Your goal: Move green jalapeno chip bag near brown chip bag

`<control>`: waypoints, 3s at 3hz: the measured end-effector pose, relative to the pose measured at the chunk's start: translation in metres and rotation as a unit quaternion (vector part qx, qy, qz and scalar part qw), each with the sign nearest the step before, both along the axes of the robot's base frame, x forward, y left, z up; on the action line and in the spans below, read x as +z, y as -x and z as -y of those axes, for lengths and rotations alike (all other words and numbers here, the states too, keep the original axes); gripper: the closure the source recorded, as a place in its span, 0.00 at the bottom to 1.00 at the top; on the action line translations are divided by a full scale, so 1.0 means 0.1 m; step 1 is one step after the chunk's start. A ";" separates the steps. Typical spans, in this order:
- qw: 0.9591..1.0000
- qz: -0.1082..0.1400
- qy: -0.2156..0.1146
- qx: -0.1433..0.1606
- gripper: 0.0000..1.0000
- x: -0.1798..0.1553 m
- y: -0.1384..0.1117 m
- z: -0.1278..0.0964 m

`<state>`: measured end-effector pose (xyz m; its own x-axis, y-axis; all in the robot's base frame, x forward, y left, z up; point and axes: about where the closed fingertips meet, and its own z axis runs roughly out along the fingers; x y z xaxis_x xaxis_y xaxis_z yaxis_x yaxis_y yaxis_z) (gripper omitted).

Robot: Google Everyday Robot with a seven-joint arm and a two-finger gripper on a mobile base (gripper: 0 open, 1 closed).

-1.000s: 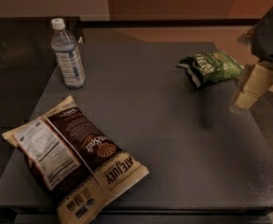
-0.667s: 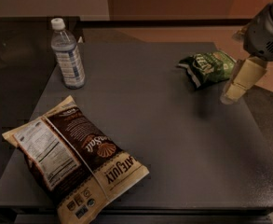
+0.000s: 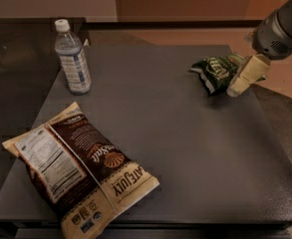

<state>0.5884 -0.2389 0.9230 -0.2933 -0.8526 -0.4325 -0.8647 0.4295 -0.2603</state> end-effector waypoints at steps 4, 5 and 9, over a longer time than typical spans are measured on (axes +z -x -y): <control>0.998 -0.011 -0.050 -0.026 0.00 -0.56 -0.71 0.27; 0.998 -0.016 -0.054 -0.018 0.00 -0.64 -0.80 0.25; 0.997 -0.021 -0.069 0.039 0.88 -0.36 -0.57 -0.11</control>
Offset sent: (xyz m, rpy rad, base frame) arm 0.0679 -0.0296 -0.0530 0.1133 0.0400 -0.0762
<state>0.6450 -0.2282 0.8868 -0.2489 -0.8066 -0.5361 -0.9057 0.3900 -0.1663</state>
